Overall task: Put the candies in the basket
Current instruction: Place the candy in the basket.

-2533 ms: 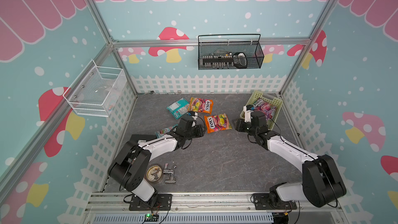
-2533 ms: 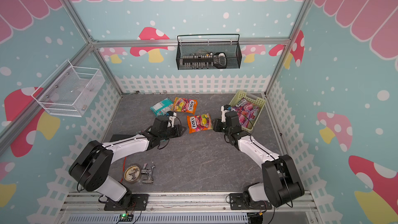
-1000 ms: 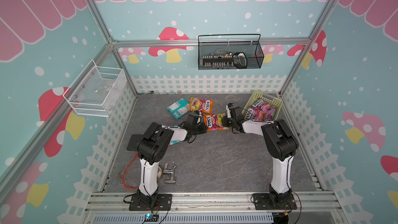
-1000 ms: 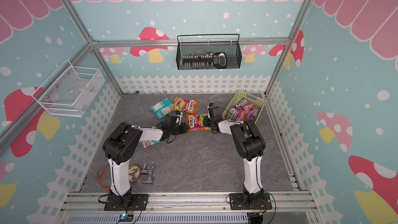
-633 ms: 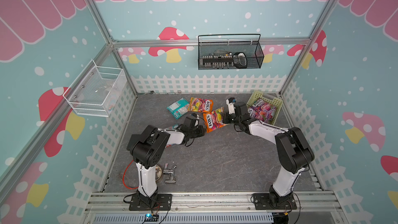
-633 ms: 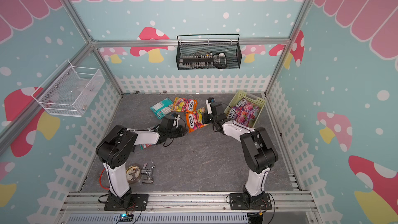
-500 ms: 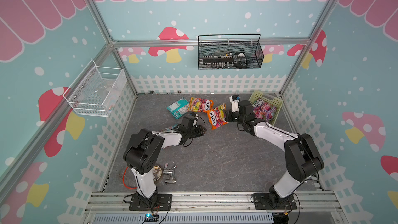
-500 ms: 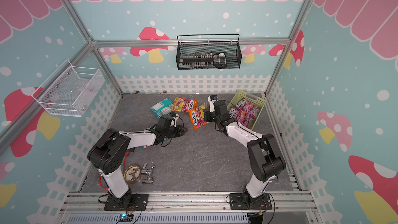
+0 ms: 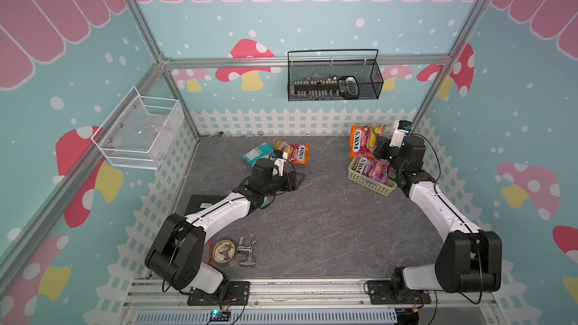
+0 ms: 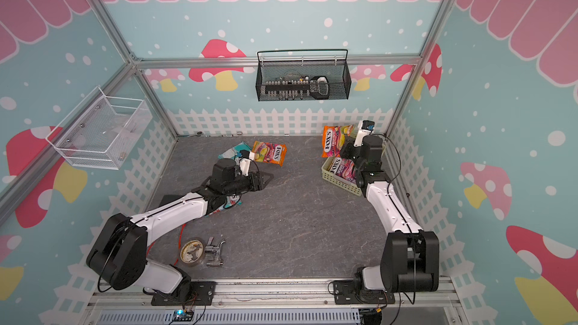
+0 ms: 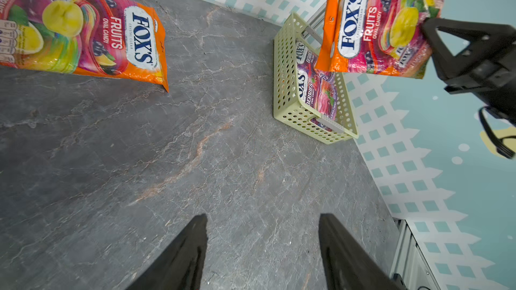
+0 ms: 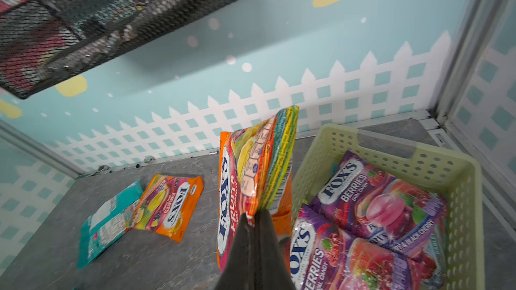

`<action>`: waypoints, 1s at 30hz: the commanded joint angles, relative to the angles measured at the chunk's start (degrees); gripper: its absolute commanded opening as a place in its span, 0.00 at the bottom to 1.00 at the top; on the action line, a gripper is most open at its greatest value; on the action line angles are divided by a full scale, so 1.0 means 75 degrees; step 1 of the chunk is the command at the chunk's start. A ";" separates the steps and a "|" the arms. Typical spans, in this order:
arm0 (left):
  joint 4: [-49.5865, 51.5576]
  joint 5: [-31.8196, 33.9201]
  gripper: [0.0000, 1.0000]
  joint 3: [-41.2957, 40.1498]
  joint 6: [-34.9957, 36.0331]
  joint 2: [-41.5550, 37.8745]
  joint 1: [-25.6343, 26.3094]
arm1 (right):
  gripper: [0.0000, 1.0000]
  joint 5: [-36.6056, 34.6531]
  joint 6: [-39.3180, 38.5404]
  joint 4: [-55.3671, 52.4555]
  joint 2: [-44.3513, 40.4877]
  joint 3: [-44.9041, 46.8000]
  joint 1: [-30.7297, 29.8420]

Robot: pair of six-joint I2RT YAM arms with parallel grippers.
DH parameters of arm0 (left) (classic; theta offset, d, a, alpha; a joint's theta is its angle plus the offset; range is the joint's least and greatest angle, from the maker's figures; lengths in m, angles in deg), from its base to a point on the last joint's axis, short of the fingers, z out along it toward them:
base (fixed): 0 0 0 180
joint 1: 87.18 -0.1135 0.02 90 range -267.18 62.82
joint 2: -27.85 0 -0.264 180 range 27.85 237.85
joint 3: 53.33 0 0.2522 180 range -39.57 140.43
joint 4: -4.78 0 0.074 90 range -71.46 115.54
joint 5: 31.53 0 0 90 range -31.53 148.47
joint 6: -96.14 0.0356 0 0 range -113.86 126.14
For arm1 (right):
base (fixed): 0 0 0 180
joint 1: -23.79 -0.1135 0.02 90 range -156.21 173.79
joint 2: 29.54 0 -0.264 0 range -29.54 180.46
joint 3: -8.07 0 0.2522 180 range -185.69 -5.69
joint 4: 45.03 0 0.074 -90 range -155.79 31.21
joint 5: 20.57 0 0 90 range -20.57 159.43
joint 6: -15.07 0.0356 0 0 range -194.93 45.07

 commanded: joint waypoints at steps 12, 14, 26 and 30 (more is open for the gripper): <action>0.0260 0.0118 0.70 -0.0535 0.0372 -0.0524 0.0115 | 0.00 0.0326 0.0734 0.2598 0.1819 0.0614 0.1140; 0.0260 0.0056 0.70 -0.0556 0.0410 -0.0510 0.0115 | 0.00 0.0459 0.0768 0.2691 0.1937 0.0613 0.1310; 0.0210 0.0077 0.73 -0.0724 0.0425 -0.0800 0.0126 | 0.00 0.0614 0.1260 0.2681 0.3103 -0.0281 0.1974; 0.0208 0.0100 0.73 -0.0809 0.0403 -0.0845 0.0127 | 0.00 0.0464 0.1564 0.2819 0.3444 -0.0510 0.2084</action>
